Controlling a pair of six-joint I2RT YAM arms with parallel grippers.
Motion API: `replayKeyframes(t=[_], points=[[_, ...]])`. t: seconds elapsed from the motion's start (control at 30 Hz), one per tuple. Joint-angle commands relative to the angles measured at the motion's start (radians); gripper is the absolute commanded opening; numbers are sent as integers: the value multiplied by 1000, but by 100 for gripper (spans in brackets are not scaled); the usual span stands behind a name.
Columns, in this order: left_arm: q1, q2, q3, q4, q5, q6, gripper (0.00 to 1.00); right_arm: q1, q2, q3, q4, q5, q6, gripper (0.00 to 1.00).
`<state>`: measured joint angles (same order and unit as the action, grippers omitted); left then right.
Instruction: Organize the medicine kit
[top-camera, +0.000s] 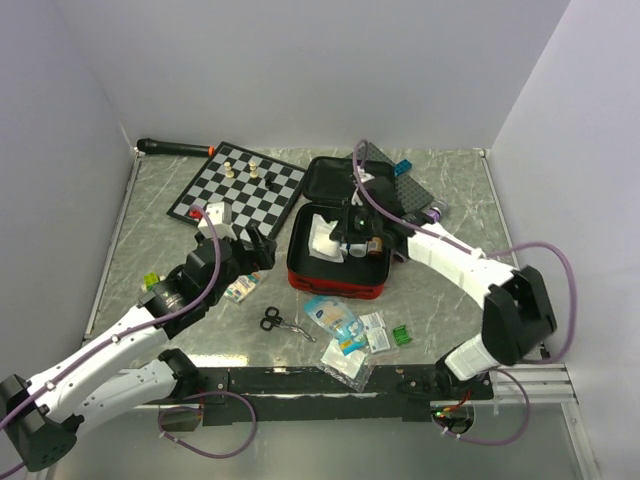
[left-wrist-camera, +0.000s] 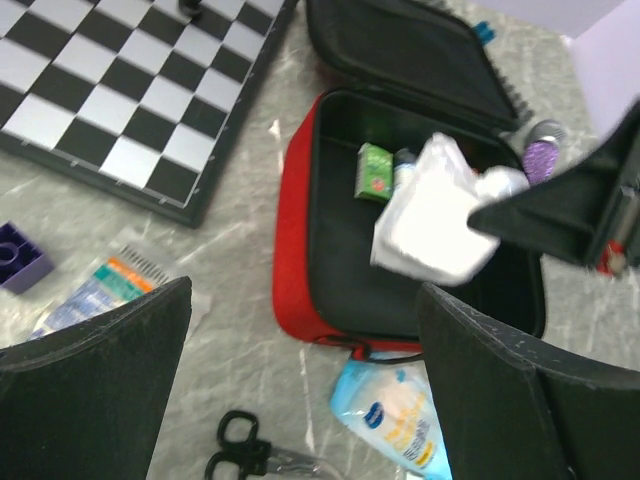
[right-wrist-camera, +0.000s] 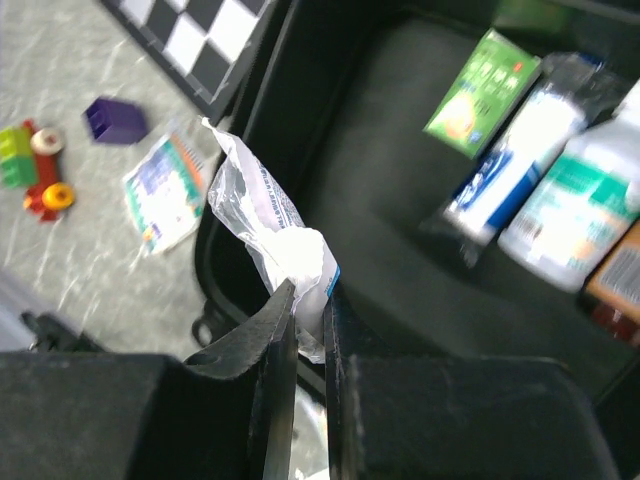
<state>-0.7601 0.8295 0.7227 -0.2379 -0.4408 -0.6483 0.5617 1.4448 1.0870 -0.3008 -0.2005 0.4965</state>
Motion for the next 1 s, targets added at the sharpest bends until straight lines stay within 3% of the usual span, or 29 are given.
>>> replayKeyframes(t=[0.0, 0.4, 0.7, 0.77, 0.9, 0.97], points=[[7, -47, -28, -29, -27, -31, 98, -32, 103, 100, 17, 21, -16, 15], [10, -53, -39, -29, -4, -11, 97, -49, 333, 200, 106, -140, 50, 14], [12, -40, -43, -34, 7, -28, 98, -49, 410, 225, 129, -106, 86, 16], [12, -41, -46, -37, 7, -30, 98, -49, 422, 229, 127, -97, 88, 23], [12, -44, -49, -38, 4, -30, 98, -46, 414, 222, 129, -82, 86, 48], [10, -46, -49, -38, 2, -30, 98, -43, 399, 223, 126, -71, 83, 56]])
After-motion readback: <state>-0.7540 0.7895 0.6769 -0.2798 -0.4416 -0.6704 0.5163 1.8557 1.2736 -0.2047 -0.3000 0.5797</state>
